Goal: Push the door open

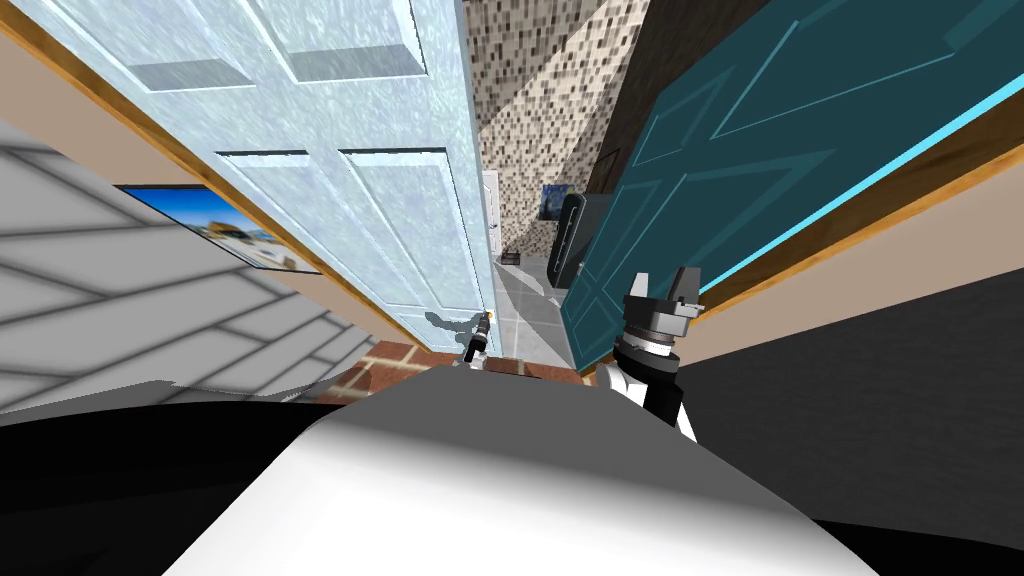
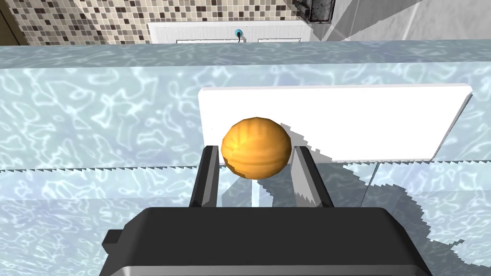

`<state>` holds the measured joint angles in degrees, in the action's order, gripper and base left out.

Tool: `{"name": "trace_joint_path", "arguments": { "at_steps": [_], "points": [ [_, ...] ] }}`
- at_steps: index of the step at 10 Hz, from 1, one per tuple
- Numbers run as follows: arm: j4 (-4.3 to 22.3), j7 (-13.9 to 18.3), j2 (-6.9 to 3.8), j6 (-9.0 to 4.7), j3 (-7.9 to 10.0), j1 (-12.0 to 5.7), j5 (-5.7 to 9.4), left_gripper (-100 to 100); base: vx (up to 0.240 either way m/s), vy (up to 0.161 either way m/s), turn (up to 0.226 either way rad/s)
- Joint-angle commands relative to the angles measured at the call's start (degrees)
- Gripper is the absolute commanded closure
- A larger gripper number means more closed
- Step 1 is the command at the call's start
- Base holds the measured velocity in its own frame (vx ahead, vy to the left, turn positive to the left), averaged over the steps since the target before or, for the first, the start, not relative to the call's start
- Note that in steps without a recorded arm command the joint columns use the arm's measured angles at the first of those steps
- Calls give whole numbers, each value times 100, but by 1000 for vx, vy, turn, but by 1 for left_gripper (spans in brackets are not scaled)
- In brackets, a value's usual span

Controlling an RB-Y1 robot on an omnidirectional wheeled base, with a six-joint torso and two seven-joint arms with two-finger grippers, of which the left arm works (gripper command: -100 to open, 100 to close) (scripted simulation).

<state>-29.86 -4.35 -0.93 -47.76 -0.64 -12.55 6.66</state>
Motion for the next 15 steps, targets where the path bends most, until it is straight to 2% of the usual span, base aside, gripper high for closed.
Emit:
{"name": "trace_joint_path", "arguments": {
  "at_steps": [1,3,4,8,9,12,15],
  "points": [
    [-71,-33,-102,-21,89,14,47,100,148,-55,29],
    [-71,-33,-102,-21,89,14,47,100,93,-18,8],
    [-70,-56,-179,-20,174,15,99,100,109,-48,25],
    [-68,-105,-301,-18,353,17,208,100,175,-45,68],
    [-261,-100,-243,111,287,115,182,-100,-22,-58,53],
    [-279,-91,-214,118,285,116,195,-100,-165,-52,19],
    [-307,-77,-114,128,281,118,214,-100,-188,-84,34]
  ]
}}
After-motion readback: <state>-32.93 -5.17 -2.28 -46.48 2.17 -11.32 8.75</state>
